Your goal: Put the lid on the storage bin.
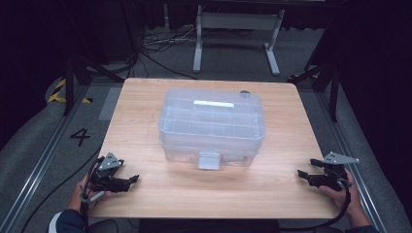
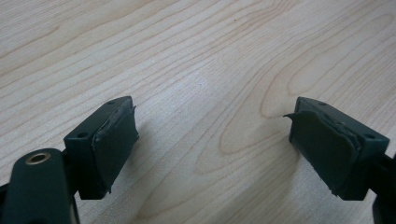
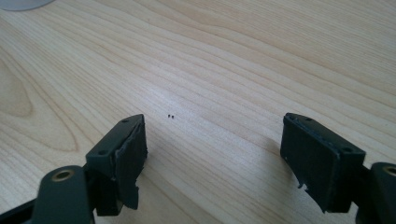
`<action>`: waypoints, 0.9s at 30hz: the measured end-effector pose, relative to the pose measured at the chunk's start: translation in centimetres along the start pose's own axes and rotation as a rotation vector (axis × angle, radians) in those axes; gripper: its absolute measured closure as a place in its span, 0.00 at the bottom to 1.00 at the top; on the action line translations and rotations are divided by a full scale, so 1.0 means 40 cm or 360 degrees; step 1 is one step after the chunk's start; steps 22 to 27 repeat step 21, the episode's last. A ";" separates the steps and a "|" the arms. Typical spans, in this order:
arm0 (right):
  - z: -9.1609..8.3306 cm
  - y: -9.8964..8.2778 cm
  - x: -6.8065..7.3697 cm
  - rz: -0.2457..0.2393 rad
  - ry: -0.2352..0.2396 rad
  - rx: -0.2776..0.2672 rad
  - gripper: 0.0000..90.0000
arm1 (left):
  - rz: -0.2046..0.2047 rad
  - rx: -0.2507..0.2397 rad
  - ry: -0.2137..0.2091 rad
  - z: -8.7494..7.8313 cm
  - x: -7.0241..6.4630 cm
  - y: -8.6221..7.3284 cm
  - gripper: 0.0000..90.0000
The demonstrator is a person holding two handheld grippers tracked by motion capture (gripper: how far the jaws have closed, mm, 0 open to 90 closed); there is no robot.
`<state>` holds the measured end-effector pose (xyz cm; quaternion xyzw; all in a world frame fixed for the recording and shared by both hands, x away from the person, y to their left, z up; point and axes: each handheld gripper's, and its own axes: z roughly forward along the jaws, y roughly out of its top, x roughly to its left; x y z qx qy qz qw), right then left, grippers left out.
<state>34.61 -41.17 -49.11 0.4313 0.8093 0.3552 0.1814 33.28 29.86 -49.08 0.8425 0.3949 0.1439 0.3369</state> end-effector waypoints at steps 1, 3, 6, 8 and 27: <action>0.000 0.000 0.000 0.0000 0.0000 0.0000 0.25 | 0.0001 0.0003 0.0004 0.000 0.000 0.000 0.17; 0.000 0.000 0.000 0.0002 -0.0002 0.0000 0.25 | 0.0001 0.0003 0.0005 0.000 0.000 0.001 0.17; 0.001 0.001 0.001 0.0004 -0.0005 0.0000 0.25 | 0.0000 0.0003 0.0005 0.000 -0.001 0.001 0.16; 0.001 0.001 0.001 0.0006 -0.0006 0.0000 0.25 | -0.0001 0.0003 0.0007 0.000 -0.001 0.001 0.16; 0.002 0.001 0.002 0.0010 -0.0016 0.0002 0.25 | -0.0012 0.0003 0.0015 0.001 -0.003 0.001 0.16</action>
